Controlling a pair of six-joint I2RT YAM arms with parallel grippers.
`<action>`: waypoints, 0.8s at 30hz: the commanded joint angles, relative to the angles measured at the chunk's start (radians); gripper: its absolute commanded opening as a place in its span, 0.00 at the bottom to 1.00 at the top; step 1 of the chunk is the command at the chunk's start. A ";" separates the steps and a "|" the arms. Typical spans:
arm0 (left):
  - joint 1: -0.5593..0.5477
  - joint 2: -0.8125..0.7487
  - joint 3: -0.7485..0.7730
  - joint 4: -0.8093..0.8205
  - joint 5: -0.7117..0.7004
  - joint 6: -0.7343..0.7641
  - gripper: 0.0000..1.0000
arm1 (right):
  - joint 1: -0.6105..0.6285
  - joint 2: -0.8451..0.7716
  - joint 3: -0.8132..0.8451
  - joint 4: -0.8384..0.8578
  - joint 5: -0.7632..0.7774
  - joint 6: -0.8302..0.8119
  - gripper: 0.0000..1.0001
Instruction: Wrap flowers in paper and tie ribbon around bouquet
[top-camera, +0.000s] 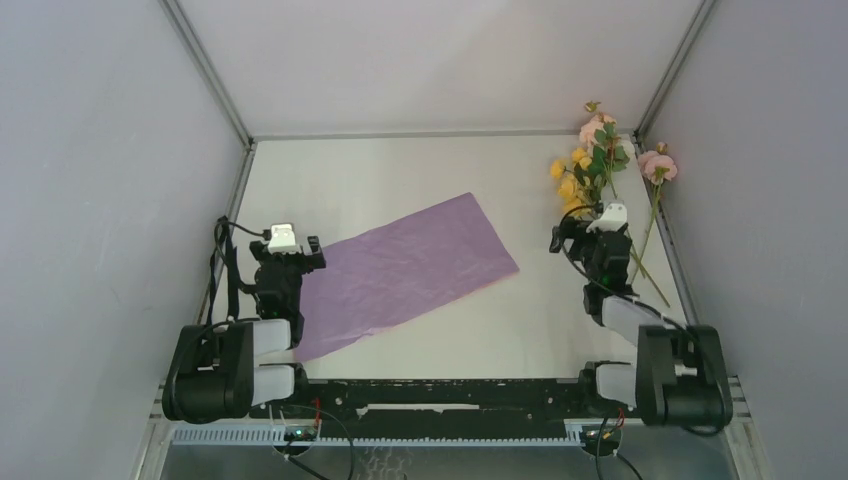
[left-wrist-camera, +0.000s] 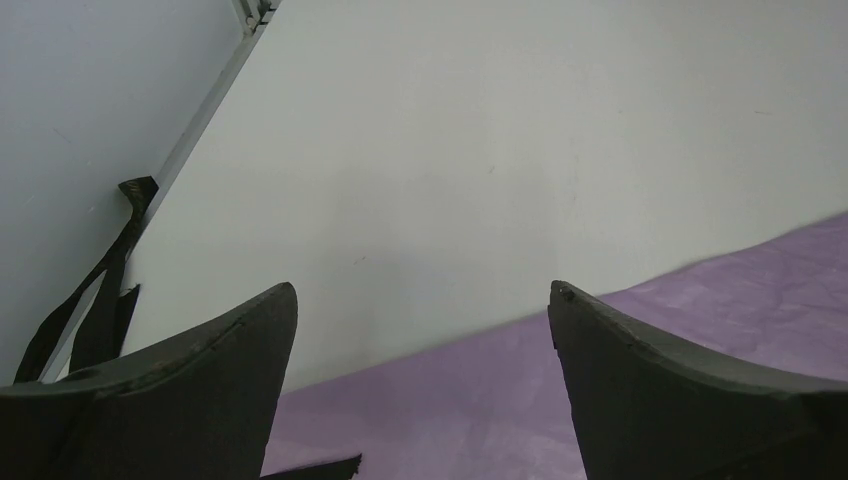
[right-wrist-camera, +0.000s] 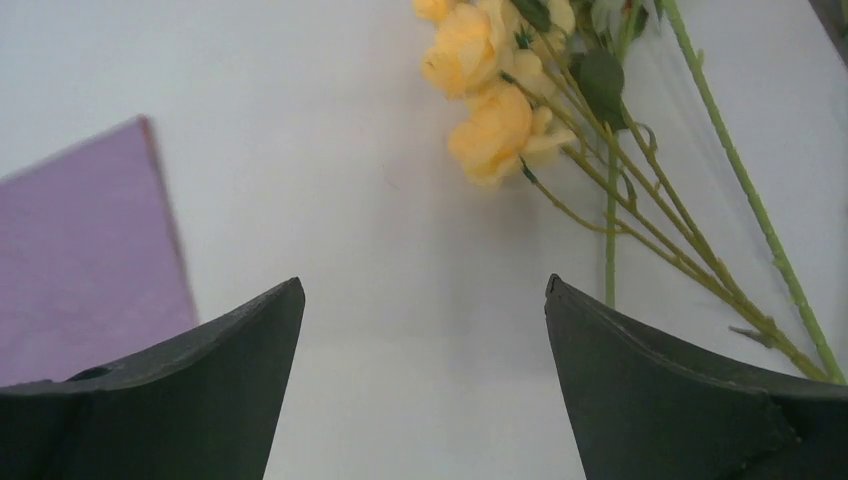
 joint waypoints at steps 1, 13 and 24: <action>0.008 -0.007 0.038 0.032 -0.013 -0.011 1.00 | -0.017 -0.215 0.230 -0.455 -0.125 0.160 0.95; 0.100 -0.211 0.704 -1.359 0.561 0.296 0.78 | 0.597 -0.138 0.528 -1.267 -0.038 0.319 0.56; 0.068 -0.094 0.760 -1.898 0.281 0.648 0.76 | 0.958 0.207 0.570 -1.170 0.103 0.550 0.44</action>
